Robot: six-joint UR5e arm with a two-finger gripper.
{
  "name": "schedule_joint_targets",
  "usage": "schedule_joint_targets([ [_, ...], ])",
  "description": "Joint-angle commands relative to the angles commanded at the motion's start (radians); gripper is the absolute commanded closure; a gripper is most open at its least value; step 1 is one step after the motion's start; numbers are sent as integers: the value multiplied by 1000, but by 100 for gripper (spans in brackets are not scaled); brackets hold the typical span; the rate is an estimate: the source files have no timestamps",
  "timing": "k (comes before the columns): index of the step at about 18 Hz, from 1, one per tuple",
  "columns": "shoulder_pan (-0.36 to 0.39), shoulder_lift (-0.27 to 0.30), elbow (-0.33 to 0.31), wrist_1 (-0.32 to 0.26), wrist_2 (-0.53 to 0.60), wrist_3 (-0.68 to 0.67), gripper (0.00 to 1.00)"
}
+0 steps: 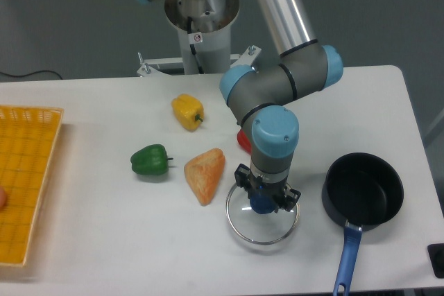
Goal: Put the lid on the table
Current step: 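Hold the glass lid resting flat on the table beside the saucepan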
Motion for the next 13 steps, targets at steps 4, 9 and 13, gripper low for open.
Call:
schedule_joint_targets([
  [4, -8, 0, -9, 15, 2, 2, 41],
  [9, -8, -2, -11, 21, 3, 2, 41],
  [13, -8, -8, -9, 32, 5, 6, 41],
])
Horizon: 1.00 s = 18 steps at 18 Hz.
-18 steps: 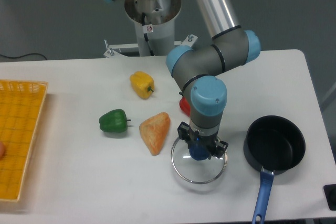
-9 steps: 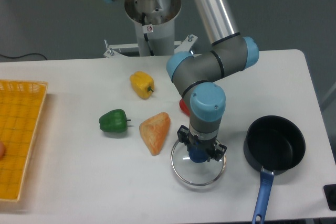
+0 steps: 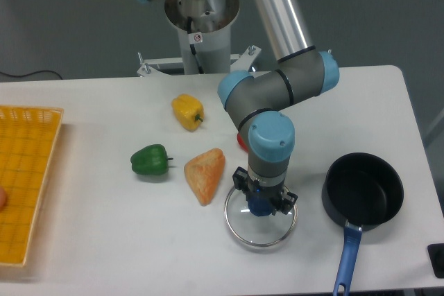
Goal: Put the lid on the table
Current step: 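Hold the glass lid resting flat on the table beside the saucepan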
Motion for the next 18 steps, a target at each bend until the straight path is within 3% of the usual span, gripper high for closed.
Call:
schedule_joint_targets([
  [18, -5, -28, -2, 23, -2, -23, 41],
])
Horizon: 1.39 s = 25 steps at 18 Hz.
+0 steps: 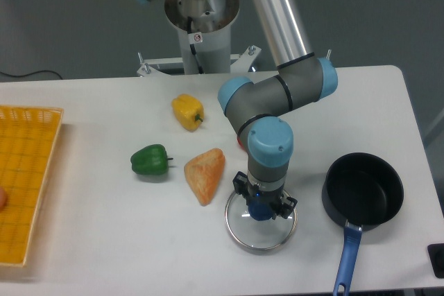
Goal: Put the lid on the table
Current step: 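Hold the glass lid resting flat on the table beside the saucepan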
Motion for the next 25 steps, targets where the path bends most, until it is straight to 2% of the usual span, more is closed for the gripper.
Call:
schedule_joint_targets([
  [25, -3, -6, 0, -2, -2, -17, 38],
])
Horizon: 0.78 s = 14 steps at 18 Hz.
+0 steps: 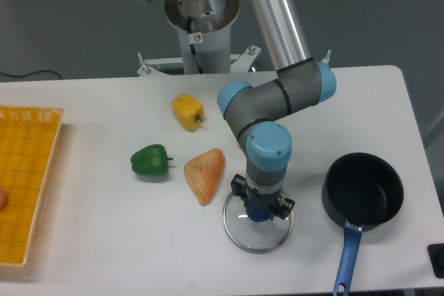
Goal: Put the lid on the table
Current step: 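Hold the glass lid resting flat on the table beside the saucepan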
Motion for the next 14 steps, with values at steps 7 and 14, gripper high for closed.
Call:
schedule_joint_targets([
  [7, -2, 0, 0, 0, 0, 0, 32],
  [14, -8, -6, 0, 2, 2, 2, 28],
])
